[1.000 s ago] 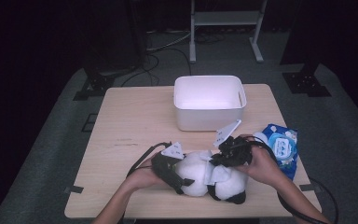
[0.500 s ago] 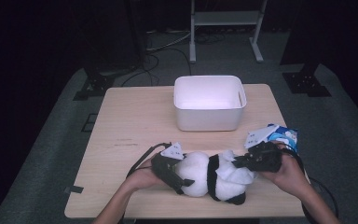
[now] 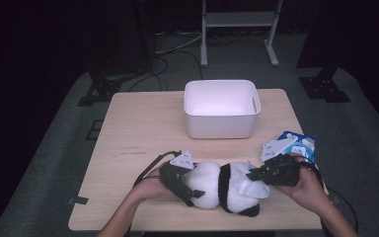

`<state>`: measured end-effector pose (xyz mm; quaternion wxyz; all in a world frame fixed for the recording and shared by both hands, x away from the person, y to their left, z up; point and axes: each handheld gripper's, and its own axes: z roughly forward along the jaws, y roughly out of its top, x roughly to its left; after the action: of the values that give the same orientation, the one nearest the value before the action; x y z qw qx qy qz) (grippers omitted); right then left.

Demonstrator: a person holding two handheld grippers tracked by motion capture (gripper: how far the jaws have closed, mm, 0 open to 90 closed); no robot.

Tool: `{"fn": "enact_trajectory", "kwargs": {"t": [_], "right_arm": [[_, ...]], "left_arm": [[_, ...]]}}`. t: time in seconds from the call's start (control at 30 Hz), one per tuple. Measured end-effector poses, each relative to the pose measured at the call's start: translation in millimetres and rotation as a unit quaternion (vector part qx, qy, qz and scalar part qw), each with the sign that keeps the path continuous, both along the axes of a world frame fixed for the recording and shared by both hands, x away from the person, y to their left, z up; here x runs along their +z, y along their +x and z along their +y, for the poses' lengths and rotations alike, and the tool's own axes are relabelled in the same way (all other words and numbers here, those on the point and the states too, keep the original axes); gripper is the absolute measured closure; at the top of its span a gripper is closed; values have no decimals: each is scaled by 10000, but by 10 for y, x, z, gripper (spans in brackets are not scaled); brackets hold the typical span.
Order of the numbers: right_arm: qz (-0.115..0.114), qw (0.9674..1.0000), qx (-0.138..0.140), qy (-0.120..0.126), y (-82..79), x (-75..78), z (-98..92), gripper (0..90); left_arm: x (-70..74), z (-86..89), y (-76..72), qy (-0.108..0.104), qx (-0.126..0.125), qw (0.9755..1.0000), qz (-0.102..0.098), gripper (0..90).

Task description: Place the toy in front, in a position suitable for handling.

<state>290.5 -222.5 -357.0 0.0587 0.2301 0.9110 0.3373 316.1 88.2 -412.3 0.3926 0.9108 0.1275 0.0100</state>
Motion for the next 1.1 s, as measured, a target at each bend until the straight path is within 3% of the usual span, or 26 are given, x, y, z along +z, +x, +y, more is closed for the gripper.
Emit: {"fn": "enact_trajectory", "kwargs": {"t": [0.17, 0.27, 0.63, 0.87, 1.1], "right_arm": [[-3, 9999, 101, 72, -2, 1, 77, 841], [50, 9995, 196, 258, -7, 8, 114, 841], [263, 9952, 942, 74, -80, -48, 498, 834], [151, 9982, 582, 86, -39, 57, 271, 835], [243, 9994, 5, 233, 178, 54, -92, 834]], "left_arm": [[-3, -31, -19, 73, 117, 9999, -46, 76], [-1, -47, -32, 116, 131, 9998, -91, 78], [-4, -56, -50, 146, 198, 9996, -127, 79], [-6, -52, -37, 102, 194, 9997, -88, 79], [-9, -51, -47, 91, 162, 9998, -115, 79]]}}
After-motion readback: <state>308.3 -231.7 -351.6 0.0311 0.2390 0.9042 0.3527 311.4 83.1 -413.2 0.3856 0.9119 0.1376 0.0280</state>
